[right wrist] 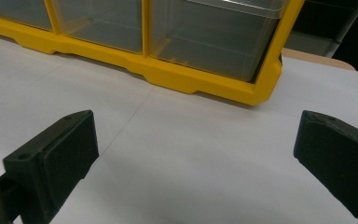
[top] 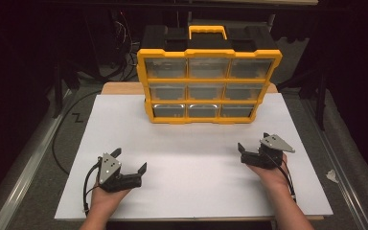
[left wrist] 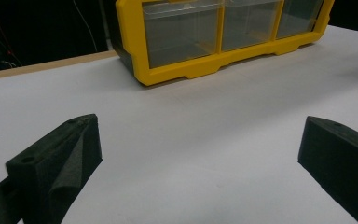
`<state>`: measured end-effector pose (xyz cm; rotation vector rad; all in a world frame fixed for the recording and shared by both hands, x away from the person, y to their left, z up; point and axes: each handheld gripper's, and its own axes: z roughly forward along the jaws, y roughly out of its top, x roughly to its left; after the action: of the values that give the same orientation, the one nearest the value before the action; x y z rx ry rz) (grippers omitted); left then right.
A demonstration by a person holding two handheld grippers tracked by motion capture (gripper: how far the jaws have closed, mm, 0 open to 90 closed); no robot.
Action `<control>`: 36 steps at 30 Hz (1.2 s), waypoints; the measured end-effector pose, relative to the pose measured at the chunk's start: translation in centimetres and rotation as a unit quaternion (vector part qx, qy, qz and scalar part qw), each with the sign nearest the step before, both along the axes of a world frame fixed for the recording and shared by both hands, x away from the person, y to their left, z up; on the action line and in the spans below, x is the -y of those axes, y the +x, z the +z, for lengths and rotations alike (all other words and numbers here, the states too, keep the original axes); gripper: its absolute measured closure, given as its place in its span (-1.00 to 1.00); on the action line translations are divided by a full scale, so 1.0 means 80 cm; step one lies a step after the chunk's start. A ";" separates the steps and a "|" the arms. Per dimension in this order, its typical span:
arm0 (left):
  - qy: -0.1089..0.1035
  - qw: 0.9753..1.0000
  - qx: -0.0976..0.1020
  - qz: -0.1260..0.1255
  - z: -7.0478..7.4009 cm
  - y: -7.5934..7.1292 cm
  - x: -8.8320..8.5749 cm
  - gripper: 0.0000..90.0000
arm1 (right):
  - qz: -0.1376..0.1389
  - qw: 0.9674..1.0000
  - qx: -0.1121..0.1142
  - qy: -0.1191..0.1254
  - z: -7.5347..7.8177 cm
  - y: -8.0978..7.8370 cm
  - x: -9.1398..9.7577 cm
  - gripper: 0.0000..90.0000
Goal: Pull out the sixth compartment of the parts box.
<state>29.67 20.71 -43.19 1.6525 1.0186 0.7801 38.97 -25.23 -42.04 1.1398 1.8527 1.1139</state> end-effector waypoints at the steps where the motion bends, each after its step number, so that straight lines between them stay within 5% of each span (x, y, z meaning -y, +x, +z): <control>1: 0.000 1.000 0.000 0.000 0.000 0.000 0.000 -0.99 | -0.002 1.000 -0.003 -0.006 -0.001 0.005 -0.002 -0.97; 19: -0.006 1.000 0.002 0.000 0.001 -0.001 -0.001 -0.98 | -0.012 0.997 0.014 -0.070 0.003 -0.008 0.014 -0.98; 21: -0.005 1.000 0.003 -0.001 0.001 -0.002 -0.001 -0.98 | -0.017 0.995 0.017 -0.095 0.000 -0.011 0.020 -0.97; 30: -0.007 1.000 0.003 0.001 0.002 -0.002 -0.001 -0.98 | -0.017 0.992 0.009 -0.127 -0.006 -0.014 0.030 -0.98; 36: -0.008 1.000 0.005 0.002 0.002 -0.002 -0.002 -0.98 | -0.004 0.986 0.017 -0.164 -0.006 -0.019 0.027 -0.98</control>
<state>29.49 20.89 -43.03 1.6323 1.0199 0.7803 37.44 -27.36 -42.50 0.9307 1.9164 0.7812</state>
